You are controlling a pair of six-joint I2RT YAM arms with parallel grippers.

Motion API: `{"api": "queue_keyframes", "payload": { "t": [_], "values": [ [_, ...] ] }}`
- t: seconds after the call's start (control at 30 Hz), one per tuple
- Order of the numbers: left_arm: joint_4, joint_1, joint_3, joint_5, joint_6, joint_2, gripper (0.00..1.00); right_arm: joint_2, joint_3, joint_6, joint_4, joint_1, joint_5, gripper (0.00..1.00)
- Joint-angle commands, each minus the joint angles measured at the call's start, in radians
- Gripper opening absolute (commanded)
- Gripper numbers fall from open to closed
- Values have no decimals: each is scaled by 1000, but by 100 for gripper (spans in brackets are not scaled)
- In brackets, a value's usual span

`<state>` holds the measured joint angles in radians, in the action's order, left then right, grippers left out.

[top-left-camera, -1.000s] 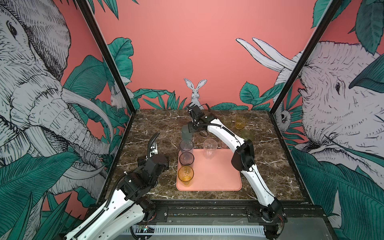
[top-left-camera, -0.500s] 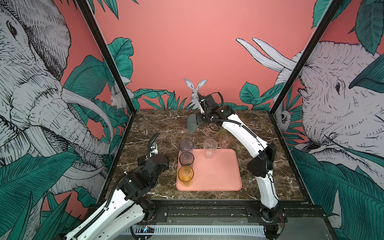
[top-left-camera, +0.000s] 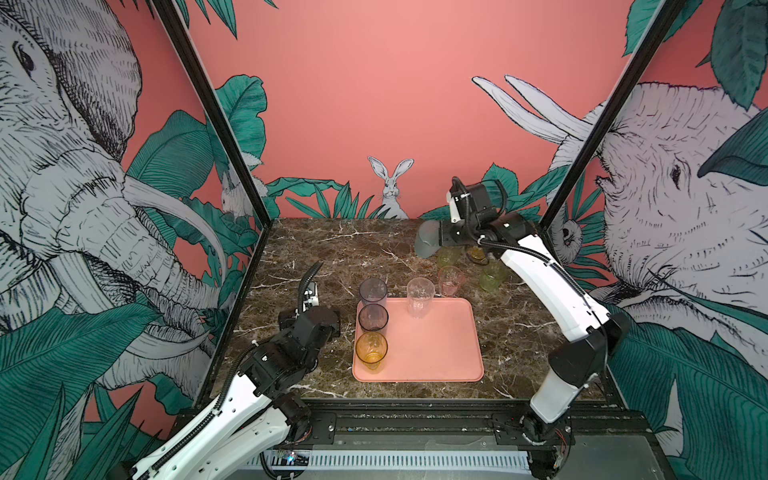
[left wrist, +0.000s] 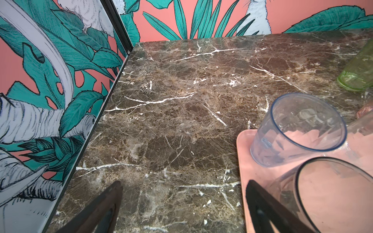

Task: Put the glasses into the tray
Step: 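Lift the teal cup with the right gripper and swing it toward the tray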

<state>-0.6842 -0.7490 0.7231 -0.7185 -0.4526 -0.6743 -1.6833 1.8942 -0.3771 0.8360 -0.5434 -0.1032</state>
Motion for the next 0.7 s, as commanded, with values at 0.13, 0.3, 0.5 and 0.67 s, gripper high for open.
{"api": "queue_keyframes", "payload": {
  "t": [0.13, 0.3, 0.5, 0.67],
  "values": [
    [93, 5, -11, -30, 6, -6, 95, 223, -164, 33, -26, 29, -32, 0],
    [148, 5, -17, -38, 22, -17, 95, 339, -274, 41, -12, 33, -48, 0],
    [187, 6, -10, -27, 26, -54, 95, 449, -406, 102, 0, 34, -53, 0],
    [206, 5, -5, -1, 19, -93, 95, 489, -485, 136, 37, 34, -56, 0]
  ]
}}
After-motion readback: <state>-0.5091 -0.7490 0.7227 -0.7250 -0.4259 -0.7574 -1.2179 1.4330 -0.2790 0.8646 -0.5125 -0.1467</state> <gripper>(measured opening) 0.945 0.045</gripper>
